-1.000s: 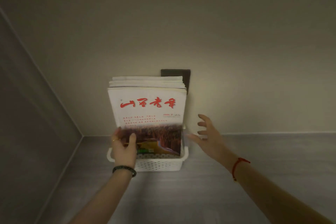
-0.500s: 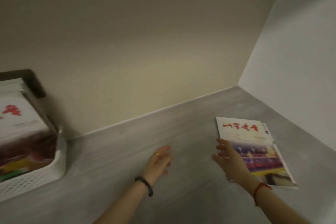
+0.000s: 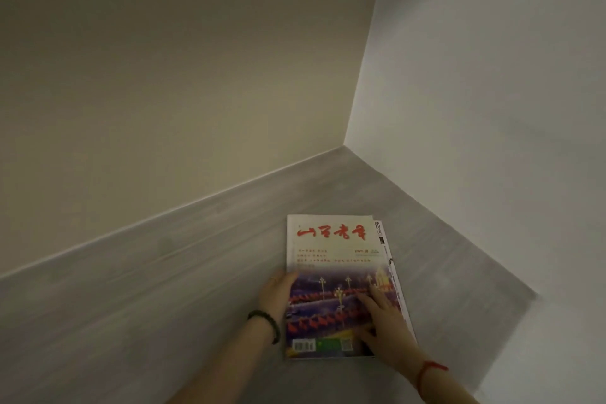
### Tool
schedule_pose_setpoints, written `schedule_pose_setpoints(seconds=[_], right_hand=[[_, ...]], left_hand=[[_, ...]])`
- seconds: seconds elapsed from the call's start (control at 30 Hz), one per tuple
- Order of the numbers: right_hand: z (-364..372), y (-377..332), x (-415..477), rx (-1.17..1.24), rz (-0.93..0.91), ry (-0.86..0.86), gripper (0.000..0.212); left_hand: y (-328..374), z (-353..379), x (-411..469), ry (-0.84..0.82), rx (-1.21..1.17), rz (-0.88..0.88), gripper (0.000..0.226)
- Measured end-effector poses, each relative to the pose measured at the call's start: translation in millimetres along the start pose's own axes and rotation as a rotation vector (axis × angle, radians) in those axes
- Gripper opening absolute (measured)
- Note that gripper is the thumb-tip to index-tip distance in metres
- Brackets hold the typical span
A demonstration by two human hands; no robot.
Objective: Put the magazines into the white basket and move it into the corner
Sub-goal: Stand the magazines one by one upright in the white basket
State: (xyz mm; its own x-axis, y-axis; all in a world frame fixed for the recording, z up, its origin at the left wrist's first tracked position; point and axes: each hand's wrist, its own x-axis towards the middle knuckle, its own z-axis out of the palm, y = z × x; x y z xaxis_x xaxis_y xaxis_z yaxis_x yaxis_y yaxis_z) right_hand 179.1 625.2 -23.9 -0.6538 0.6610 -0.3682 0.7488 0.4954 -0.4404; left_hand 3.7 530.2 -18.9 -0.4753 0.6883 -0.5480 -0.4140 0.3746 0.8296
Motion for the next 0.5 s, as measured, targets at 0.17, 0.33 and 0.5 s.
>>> schedule_pose_setpoints(seconds=[0.17, 0.33, 0.5], right_hand=[[6.5, 11.7, 7.2, -0.084, 0.012, -0.048, 0.061], [2.2, 13.8, 11.6, 0.088, -0.036, 0.005, 0.062], [-24.5, 0.8, 23.9, 0.568, 0.018, 0.212, 0.071]], left_hand=[[3.1, 1.2, 20.8, 0.076, 0.265, 0.072, 0.03], [10.4, 8.3, 23.5, 0.011, 0.364, 0.208, 0.04], [15.7, -12.7, 6.3, -0.026, 0.121, 0.303, 0.04]])
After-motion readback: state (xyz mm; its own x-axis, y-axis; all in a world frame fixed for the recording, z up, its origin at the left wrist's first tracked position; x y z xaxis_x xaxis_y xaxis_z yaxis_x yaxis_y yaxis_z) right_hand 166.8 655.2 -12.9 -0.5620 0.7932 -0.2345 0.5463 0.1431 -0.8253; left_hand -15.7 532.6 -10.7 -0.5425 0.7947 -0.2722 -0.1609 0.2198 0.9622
